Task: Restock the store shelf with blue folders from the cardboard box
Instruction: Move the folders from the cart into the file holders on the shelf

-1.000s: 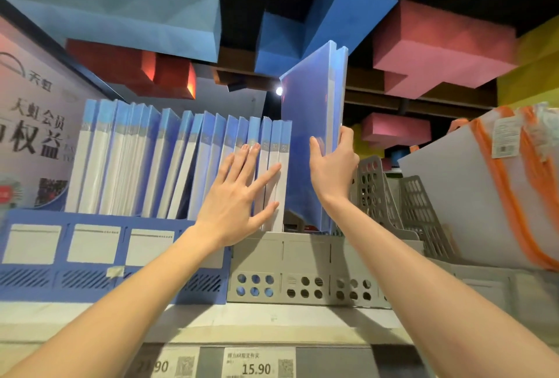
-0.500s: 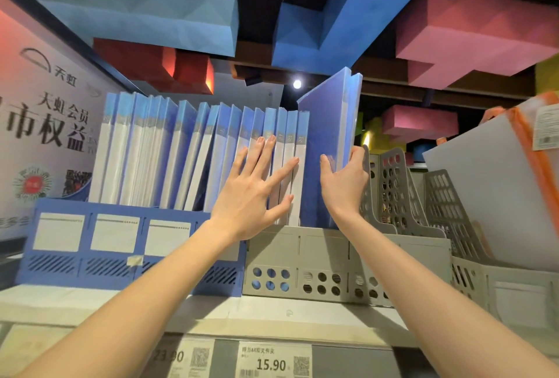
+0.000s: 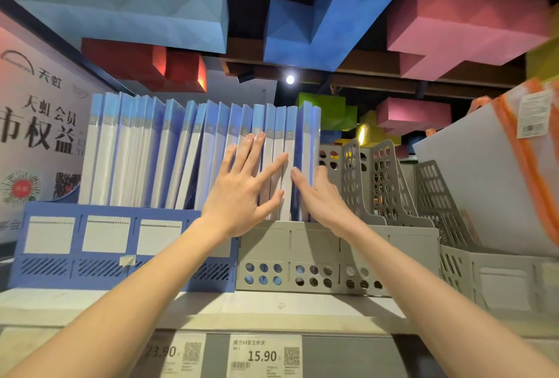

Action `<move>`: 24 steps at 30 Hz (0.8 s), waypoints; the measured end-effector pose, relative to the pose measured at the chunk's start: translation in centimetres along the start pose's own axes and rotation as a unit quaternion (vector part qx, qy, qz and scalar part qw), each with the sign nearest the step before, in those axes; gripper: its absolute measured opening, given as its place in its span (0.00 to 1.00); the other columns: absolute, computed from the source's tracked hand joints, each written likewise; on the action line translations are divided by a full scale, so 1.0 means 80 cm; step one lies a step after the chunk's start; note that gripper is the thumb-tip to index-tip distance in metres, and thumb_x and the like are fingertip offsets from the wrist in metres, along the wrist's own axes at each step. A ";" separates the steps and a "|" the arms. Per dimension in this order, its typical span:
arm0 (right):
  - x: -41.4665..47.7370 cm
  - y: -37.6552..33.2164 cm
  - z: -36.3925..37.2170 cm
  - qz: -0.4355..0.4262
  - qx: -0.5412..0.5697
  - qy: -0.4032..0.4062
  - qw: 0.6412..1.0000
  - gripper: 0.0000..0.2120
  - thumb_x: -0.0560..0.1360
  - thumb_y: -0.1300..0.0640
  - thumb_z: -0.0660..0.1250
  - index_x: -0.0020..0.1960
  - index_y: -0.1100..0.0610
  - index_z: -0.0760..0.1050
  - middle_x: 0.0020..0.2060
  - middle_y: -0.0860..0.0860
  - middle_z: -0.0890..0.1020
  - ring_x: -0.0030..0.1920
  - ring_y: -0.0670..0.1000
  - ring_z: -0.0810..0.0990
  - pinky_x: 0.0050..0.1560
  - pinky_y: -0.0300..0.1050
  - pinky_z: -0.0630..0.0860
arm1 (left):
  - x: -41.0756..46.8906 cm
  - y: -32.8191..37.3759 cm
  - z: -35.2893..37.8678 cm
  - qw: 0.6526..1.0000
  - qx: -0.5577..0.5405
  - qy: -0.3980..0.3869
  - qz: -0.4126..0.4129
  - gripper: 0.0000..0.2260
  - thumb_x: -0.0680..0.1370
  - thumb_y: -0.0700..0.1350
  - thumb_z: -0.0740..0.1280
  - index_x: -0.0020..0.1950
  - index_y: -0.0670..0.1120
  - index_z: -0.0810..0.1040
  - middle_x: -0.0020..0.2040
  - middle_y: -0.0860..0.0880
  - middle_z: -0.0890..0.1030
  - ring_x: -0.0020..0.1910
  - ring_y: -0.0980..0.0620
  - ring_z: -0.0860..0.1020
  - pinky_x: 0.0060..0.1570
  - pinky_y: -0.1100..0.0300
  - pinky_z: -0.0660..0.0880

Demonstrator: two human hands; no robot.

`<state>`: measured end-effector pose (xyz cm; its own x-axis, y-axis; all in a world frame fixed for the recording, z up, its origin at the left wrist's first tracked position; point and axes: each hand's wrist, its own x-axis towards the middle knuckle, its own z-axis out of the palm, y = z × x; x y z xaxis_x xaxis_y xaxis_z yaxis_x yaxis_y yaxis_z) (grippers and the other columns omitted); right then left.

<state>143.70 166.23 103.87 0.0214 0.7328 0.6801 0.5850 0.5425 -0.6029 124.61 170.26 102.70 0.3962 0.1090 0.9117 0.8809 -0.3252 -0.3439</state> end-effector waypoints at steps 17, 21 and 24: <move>-0.021 0.010 0.017 -0.047 -0.227 0.032 0.972 0.35 0.80 0.32 0.37 0.80 0.47 0.32 0.69 0.59 0.76 0.62 0.62 0.79 0.61 0.62 0.74 | -0.001 0.000 0.001 1.000 -0.008 0.001 0.000 0.30 0.83 0.64 0.53 0.83 0.57 0.50 0.83 0.43 0.43 0.82 0.44 0.40 0.80 0.42 0.46; -0.023 0.023 0.019 -0.054 -0.272 0.045 0.960 0.35 0.79 0.31 0.34 0.80 0.46 0.33 0.56 0.56 0.83 0.50 0.58 0.83 0.51 0.57 0.78 | -0.001 0.001 0.004 1.000 -0.016 0.003 -0.002 0.30 0.83 0.64 0.53 0.83 0.57 0.50 0.83 0.42 0.42 0.82 0.44 0.39 0.79 0.41 0.46; -0.026 0.027 0.021 -0.066 -0.302 0.073 0.948 0.34 0.80 0.32 0.34 0.81 0.46 0.37 0.54 0.55 0.83 0.52 0.60 0.82 0.50 0.57 0.78 | -0.001 0.000 0.006 1.000 -0.026 0.004 -0.003 0.30 0.83 0.63 0.52 0.83 0.57 0.49 0.83 0.42 0.42 0.82 0.44 0.39 0.80 0.42 0.44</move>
<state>143.55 166.60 100.45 0.0024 0.5867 0.8098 0.9470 0.2589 -0.1903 124.67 170.69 102.54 0.3879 0.1031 0.9159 0.8690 -0.3722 -0.3261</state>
